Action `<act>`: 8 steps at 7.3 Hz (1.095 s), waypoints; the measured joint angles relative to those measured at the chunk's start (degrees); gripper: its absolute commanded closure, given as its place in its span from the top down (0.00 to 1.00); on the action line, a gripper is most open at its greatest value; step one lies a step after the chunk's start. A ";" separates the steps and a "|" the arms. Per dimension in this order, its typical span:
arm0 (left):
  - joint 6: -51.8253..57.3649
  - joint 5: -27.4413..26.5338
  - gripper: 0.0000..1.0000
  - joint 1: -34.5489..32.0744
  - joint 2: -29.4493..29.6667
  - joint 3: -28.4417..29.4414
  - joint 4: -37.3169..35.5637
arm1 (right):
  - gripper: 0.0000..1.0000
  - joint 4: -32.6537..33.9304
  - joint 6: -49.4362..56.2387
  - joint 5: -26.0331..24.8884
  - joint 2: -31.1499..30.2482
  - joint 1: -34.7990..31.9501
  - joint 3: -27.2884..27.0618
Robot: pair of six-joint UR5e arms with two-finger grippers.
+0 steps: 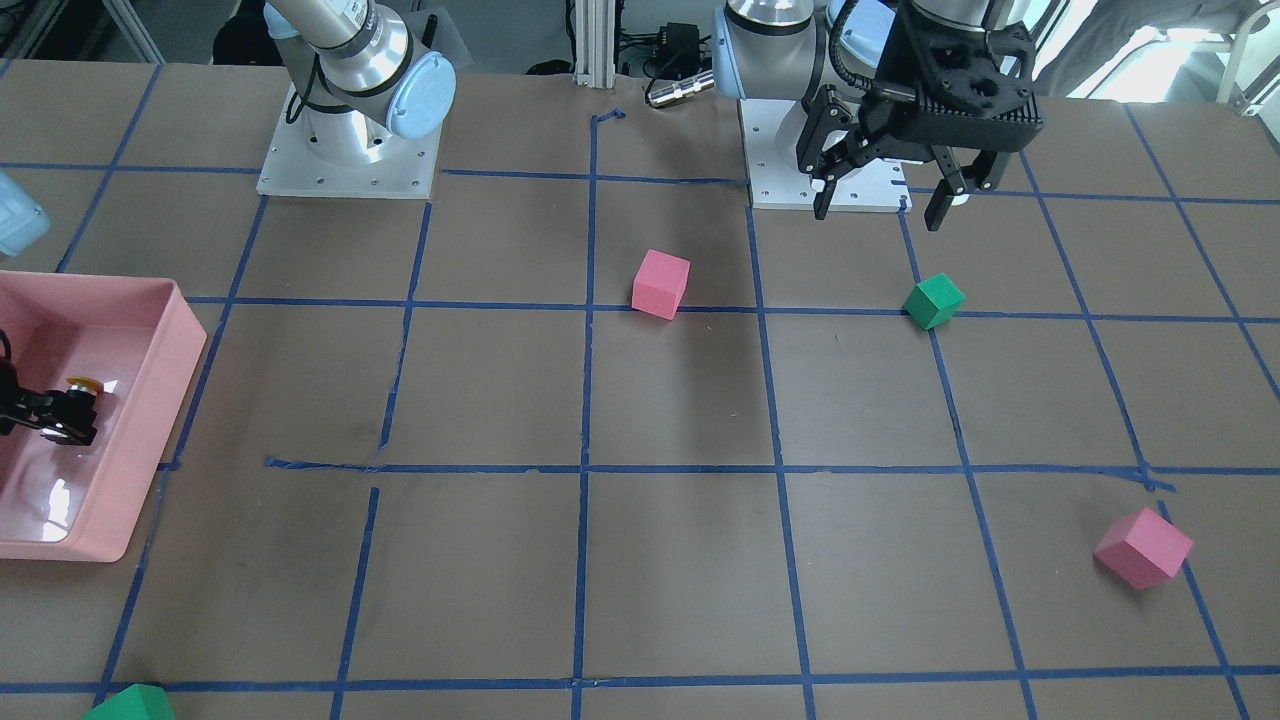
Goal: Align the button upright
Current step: 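Lower the right gripper into the bin and close on the switch body, then lift the switch out of the bin with the right gripper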
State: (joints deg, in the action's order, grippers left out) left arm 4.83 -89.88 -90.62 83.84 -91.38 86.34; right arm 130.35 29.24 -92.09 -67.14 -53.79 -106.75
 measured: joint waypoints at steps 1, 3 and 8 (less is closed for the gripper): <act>0.00 -0.04 1.00 0.03 0.01 0.00 0.01 | 1.00 -0.08 0.04 -0.16 0.00 0.17 -0.35; 0.00 -0.16 1.00 0.08 0.01 0.04 0.03 | 0.64 -0.22 0.09 -0.26 -0.06 0.78 -1.19; 0.00 -0.20 1.00 0.24 0.03 0.01 -0.24 | 0.04 -0.52 0.03 -0.45 -1.03 1.12 -2.32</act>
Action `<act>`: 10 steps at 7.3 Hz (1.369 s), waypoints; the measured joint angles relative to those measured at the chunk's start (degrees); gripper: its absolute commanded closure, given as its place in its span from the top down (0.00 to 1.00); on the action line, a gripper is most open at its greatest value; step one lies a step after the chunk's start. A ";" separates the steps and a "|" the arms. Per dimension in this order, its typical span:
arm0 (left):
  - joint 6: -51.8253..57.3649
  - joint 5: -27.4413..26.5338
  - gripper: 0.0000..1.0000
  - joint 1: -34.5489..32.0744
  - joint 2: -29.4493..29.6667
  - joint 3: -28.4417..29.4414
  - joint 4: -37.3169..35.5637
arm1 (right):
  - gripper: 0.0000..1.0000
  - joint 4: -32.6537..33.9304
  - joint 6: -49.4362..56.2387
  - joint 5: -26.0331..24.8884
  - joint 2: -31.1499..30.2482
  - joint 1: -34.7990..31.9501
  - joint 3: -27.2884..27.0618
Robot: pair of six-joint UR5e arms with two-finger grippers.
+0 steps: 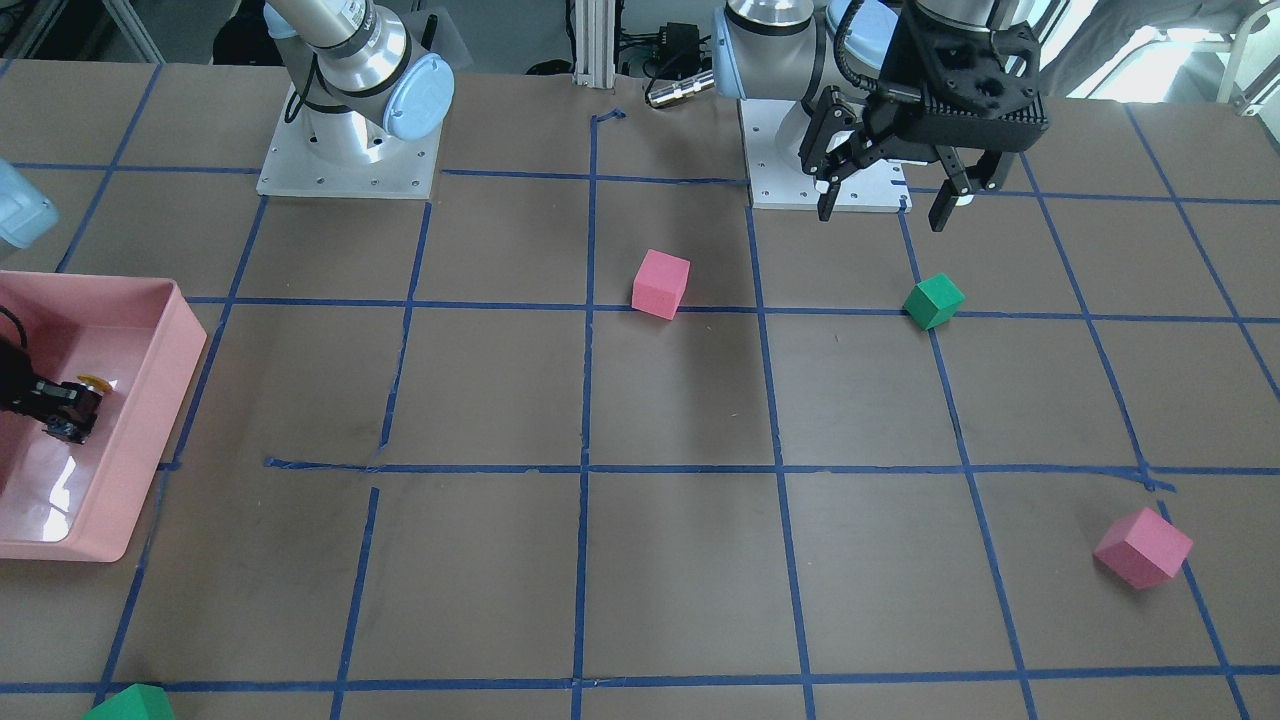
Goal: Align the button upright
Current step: 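Lift the switch out of the bin with the right gripper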
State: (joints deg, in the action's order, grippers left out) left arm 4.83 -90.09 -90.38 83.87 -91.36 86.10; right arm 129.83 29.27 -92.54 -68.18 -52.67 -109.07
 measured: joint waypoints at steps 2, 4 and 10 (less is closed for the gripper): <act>0.00 0.00 1.00 0.03 0.05 -0.03 -0.03 | 0.01 -1.35 -0.19 0.00 -2.54 -0.01 0.35; 0.00 -0.02 1.00 0.03 0.02 -0.01 0.08 | 0.00 -7.70 -0.18 0.47 -6.60 -0.77 3.75; -0.04 0.00 1.00 0.03 -0.02 -0.04 0.34 | 0.00 -32.24 -6.29 0.83 -8.65 -17.95 24.24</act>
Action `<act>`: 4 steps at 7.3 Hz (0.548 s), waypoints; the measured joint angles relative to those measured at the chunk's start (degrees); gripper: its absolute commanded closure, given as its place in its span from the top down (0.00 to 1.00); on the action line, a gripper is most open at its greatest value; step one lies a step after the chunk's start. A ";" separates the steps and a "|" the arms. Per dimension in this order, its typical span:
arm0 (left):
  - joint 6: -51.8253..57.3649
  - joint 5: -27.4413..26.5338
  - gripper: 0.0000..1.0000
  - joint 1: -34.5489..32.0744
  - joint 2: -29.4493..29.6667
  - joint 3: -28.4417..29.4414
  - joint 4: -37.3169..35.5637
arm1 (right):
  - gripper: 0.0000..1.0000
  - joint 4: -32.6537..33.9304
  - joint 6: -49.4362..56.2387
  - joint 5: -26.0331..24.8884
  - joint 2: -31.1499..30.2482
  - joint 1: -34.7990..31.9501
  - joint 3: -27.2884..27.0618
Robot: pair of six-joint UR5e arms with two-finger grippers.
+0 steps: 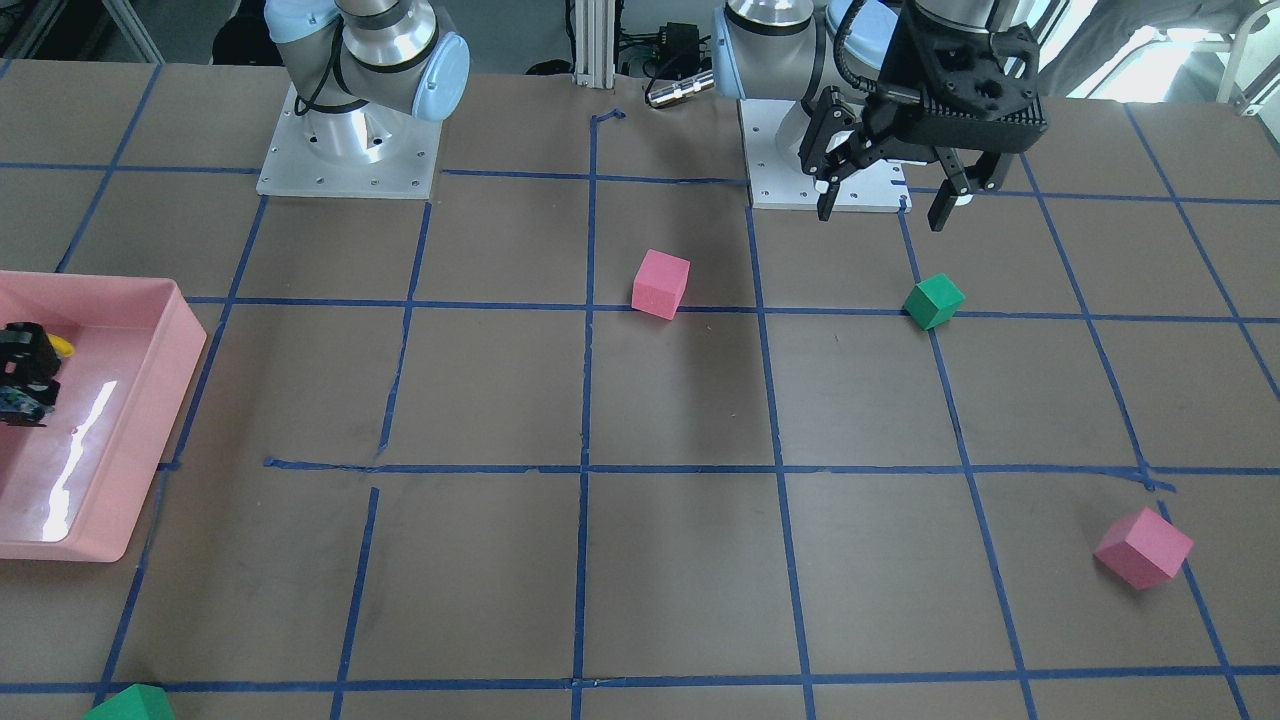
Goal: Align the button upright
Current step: 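Lift the switch out of the bin with the right gripper, then carry the switch to the table center and lower it with the right gripper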
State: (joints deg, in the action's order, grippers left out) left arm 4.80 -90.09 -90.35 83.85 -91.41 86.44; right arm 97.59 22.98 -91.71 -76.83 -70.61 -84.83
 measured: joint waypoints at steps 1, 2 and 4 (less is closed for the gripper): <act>0.02 0.00 1.00 0.00 0.00 0.00 -0.02 | 0.00 -0.06 -5.55 0.61 0.14 -6.22 0.48; 0.03 0.00 1.00 0.00 0.00 0.00 -0.03 | 0.00 0.25 -11.79 2.02 0.42 -11.93 0.42; 0.04 0.00 1.00 0.00 0.00 0.00 -0.04 | 0.00 2.08 -22.27 5.03 2.34 -20.49 0.09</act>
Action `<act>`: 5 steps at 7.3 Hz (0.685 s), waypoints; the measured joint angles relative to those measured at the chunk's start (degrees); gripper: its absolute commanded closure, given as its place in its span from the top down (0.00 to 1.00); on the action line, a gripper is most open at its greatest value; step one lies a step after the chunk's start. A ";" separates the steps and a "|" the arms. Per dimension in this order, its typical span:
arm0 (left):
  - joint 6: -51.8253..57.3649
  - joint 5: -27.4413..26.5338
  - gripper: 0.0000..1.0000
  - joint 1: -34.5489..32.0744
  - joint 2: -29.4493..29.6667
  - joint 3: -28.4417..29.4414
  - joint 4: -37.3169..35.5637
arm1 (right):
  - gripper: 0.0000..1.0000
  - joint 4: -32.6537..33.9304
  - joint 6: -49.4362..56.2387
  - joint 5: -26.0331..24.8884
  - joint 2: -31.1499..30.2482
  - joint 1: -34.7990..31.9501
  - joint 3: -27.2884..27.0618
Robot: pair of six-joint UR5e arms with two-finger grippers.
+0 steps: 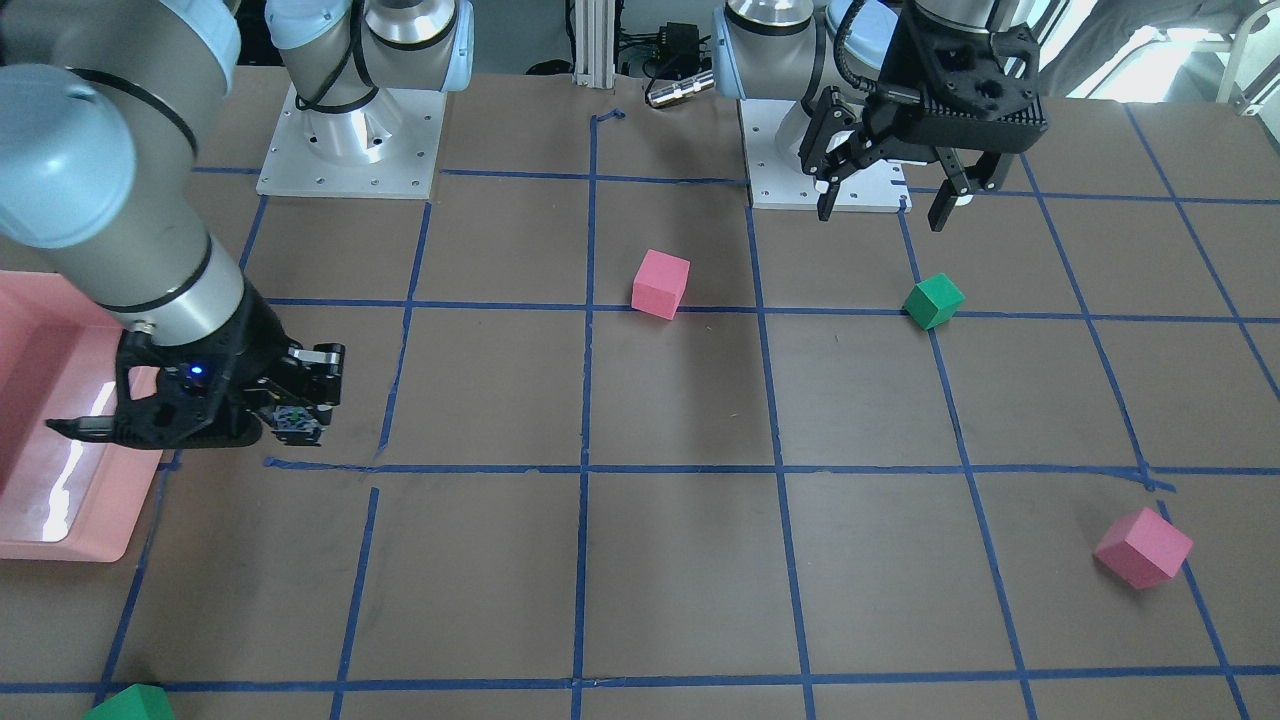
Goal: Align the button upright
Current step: 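Carry the switch to the table center and lower it with the right gripper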
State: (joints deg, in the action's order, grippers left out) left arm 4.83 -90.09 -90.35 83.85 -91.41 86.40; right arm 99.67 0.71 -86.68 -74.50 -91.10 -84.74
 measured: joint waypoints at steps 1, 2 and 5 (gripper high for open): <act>0.00 0.00 1.00 0.00 0.00 0.00 0.00 | 0.00 1.70 -5.25 2.09 1.59 -4.17 -0.16; 0.00 -0.02 1.00 0.00 -0.02 0.00 0.00 | 0.00 4.82 -11.11 3.35 3.64 -8.35 -0.49; 0.00 -0.06 1.00 0.00 -0.08 0.00 0.00 | 0.00 15.83 -23.68 5.26 10.34 -17.81 -1.07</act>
State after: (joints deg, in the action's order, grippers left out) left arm 4.83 -90.15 -90.35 83.76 -91.41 86.40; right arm 115.49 -22.96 -81.42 -64.15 -108.91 -85.81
